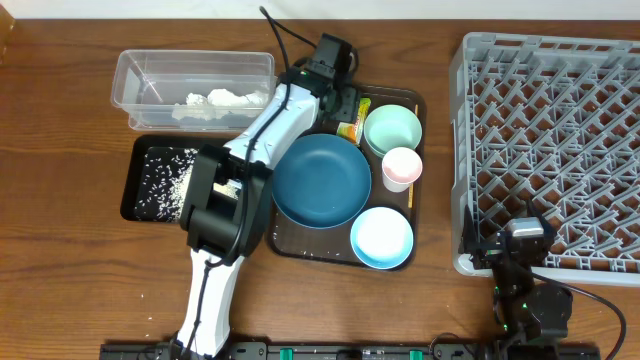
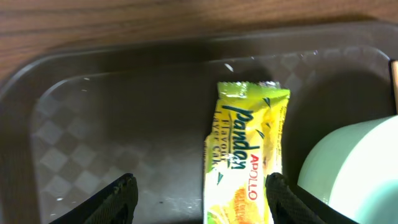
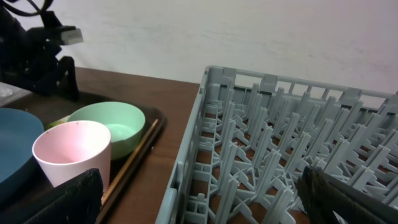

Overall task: Sort waste into correct bins and load items into the dishwasher rack
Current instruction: 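Move the left gripper down onto the yellow Pandan cake wrapper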

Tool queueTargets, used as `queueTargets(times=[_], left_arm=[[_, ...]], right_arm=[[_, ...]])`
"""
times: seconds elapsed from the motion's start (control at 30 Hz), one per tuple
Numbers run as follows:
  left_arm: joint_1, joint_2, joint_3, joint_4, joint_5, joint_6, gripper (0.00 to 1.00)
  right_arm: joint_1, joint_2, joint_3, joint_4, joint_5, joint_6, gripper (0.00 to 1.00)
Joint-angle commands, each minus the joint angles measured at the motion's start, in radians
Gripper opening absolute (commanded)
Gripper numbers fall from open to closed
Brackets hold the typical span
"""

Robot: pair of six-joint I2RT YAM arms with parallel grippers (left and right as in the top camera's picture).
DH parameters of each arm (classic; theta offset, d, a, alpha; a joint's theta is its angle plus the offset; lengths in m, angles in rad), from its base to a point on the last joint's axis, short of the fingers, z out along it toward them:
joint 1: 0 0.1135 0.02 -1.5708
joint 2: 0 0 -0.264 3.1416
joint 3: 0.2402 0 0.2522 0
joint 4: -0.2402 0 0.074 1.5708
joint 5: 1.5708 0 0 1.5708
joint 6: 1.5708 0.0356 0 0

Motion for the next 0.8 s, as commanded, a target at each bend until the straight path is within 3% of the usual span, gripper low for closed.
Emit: queueTargets(times=[0.0,0.77], left_arm=[[-0.010,0.032,0.005,0.006,-0.016,0.036,0.68],[-0.035,0.076,0.004,-0.016,0.000,0.043,0.69]], right_arm=[[0.009,-0.005,-0.001,-0.005,0.003,0.004,0.99],[0.009,-0.005,-0.001,-0.005,0.003,0.004,0.99]])
